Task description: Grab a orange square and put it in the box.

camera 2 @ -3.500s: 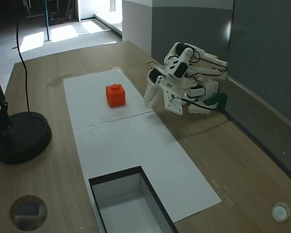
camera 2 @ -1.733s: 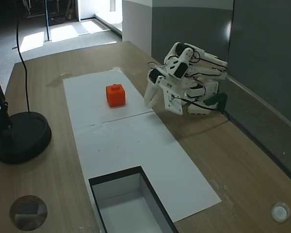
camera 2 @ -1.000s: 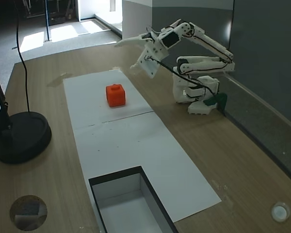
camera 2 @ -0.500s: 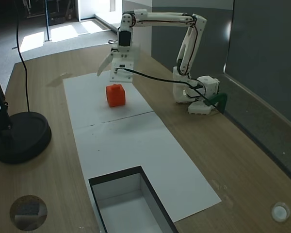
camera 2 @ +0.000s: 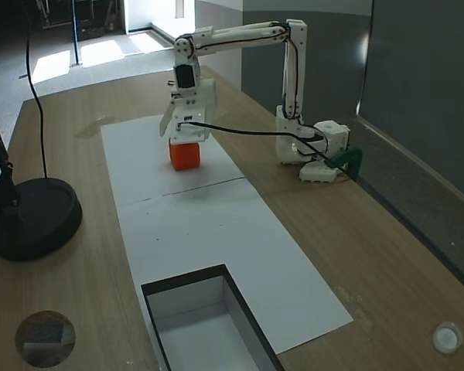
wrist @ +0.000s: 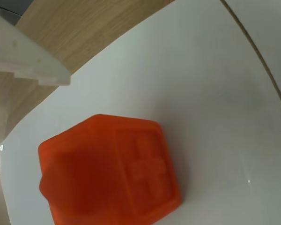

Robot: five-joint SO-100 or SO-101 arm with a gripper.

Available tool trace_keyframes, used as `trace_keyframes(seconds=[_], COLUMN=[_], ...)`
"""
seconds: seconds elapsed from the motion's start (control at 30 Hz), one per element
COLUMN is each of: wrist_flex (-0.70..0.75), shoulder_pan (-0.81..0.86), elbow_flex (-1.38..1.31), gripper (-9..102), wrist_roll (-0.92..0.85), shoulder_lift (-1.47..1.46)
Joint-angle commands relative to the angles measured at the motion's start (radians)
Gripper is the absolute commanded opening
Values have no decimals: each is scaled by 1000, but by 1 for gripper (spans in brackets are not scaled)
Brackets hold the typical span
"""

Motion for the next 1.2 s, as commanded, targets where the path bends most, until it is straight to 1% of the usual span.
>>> trace_keyframes(seconds=[0.0, 0.4, 0.83, 0.9, 1.0, 1.07, 1.17], wrist_flex=[-5, -34, -140, -150, -160, -160, -153], shoulder_pan=[-2, -9, -12, -12, -11, -15, -34], elbow_flex=[-2, 9, 9, 9, 8, 6, -21], gripper=[40, 40, 39, 35, 19, 11, 10], wrist_roll=[-31, -34, -31, -34, -28, -34, -28], shoulder_lift=[15, -5, -189, -198, -196, -190, -189])
